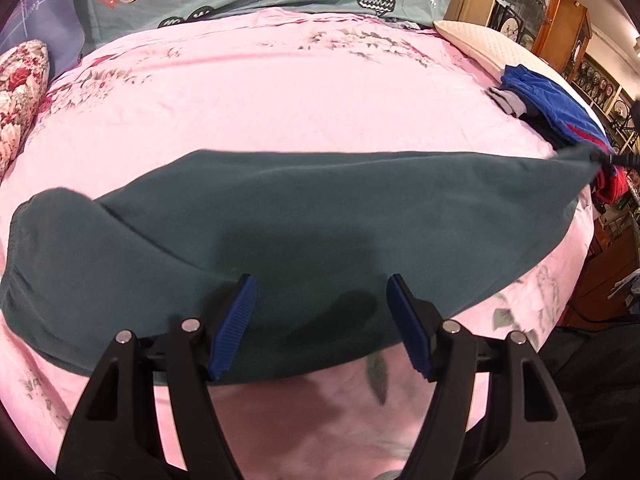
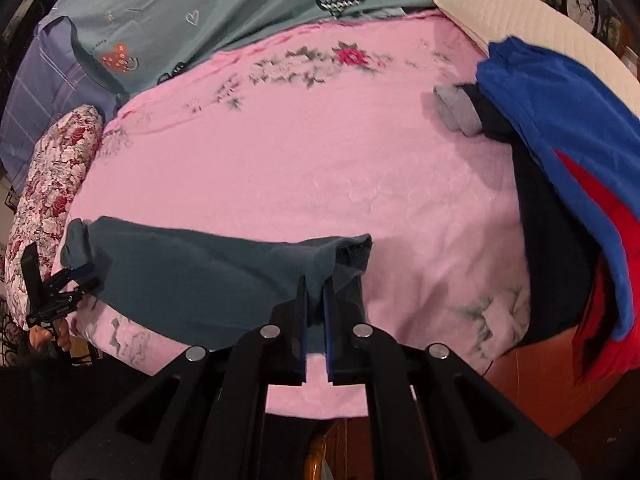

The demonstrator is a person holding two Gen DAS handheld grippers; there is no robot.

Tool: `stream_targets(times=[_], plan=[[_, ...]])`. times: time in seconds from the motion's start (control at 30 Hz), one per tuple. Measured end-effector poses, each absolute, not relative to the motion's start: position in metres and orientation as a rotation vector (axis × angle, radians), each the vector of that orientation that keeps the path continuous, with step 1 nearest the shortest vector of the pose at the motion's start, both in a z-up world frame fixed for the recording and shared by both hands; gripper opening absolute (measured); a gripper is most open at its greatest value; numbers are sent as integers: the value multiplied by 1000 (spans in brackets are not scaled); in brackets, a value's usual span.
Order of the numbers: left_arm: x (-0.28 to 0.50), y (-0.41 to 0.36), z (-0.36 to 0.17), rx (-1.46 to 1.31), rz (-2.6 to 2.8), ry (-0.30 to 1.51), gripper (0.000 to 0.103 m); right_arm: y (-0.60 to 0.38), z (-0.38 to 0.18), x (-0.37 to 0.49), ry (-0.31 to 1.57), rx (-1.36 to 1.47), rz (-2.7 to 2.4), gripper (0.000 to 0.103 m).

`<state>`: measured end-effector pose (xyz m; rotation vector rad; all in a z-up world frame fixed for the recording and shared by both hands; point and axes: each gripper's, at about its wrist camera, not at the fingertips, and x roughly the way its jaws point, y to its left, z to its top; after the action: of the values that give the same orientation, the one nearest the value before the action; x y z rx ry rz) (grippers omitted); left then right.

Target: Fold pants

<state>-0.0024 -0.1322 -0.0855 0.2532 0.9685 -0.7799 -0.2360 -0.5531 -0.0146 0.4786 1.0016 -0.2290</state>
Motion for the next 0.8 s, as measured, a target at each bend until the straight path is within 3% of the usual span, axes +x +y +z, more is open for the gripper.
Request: stream_targets(times=[0.13,0.17,0.27,0.43,0.53,0.8], plan=[[-3,-129,-87,293,-769,968,69,-554,-76,-248,1147,459,-299,18],[-4,-129,-86,311,-764,965,69,-555,-73,-251,1122,453,-303,30],[-10,-124,-83,363,-746,951,69,-562,-54,-258,1056,430,-377,40],[-7,-95,-79,343,-677,966,69,-529,-22,-247,956,388,-296,41],[-15,-89,-70,304,-716,942,69,-472,-9,-225,885,359,-82,49],[-73,-159,-60,404,-944,810,69,-373,-39,-171,820,303,68,49]])
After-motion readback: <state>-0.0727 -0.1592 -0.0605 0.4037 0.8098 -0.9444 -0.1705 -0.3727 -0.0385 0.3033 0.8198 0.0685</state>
